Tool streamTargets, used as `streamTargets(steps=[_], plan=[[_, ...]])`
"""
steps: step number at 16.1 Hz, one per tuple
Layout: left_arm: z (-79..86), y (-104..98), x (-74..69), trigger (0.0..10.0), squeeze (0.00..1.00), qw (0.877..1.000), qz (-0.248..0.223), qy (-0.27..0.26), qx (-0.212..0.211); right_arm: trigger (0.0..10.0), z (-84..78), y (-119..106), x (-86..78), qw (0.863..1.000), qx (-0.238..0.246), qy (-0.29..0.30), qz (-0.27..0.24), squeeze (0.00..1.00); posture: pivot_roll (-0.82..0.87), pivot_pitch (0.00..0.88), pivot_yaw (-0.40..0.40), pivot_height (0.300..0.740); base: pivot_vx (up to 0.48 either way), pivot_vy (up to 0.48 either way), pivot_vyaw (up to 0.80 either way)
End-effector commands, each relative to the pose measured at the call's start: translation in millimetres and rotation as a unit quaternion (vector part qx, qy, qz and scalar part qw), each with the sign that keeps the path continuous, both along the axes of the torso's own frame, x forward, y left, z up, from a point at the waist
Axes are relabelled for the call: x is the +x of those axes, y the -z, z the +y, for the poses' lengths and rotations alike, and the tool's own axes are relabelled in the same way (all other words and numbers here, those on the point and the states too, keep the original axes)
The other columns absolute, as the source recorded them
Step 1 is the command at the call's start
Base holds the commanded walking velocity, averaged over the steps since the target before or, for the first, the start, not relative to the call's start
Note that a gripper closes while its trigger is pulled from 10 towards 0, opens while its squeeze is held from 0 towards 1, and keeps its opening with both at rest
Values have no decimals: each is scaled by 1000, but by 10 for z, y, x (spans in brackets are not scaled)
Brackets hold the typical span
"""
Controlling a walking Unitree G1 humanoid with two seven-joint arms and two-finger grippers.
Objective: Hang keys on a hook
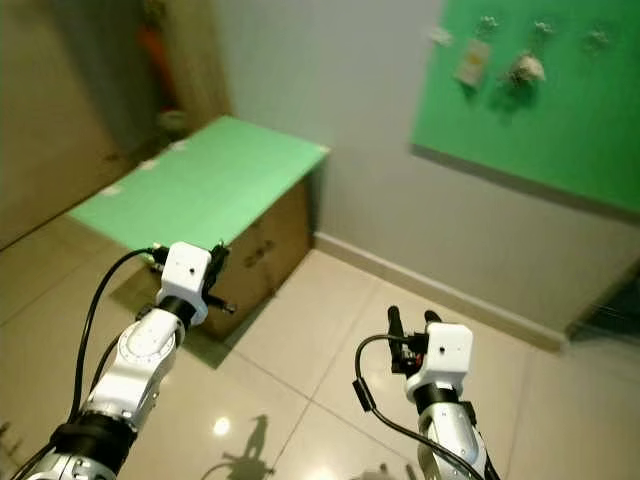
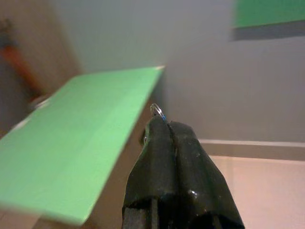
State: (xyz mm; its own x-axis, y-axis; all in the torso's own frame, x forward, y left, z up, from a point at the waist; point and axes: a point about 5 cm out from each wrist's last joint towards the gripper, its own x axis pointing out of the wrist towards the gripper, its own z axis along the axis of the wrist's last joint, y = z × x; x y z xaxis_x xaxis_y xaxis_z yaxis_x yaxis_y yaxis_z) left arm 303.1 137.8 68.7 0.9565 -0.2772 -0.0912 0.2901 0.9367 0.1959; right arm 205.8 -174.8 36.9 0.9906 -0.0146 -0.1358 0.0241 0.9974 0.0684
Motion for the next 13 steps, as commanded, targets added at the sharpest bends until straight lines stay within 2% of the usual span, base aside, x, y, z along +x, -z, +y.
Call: streamTargets(steps=[1,2,4,6,9,13], plan=[[-69,-62,34,10000,0,1000,-13,18,-2,10000,-48,-17,-5,1000,-10,7,1,0,-214,0,83,740,0,480,-775],[-59,-63,52,10000,0,1000,-14,14,7,10000,-49,1,-20,1000,-13,7,3,0,-217,0,85,740,0,446,-775],[-44,-48,79,10000,0,1000,-13,4,28,10000,-38,31,-56,1000,-19,-1,5,0,-224,0,86,740,0,0,-775],[-84,-57,78,10000,0,999,-10,30,14,10000,-43,105,-147,999,-30,-9,15,0,-232,0,91,740,0,0,0],[-92,-38,85,10000,0,1000,0,29,-5,10000,-98,199,-198,999,-31,-4,25,0,-242,0,99,740,466,0,0],[-128,-54,99,10000,0,999,-1,45,-7,10000,-114,286,-163,999,-32,-3,28,0,-238,0,101,740,480,0,0]])
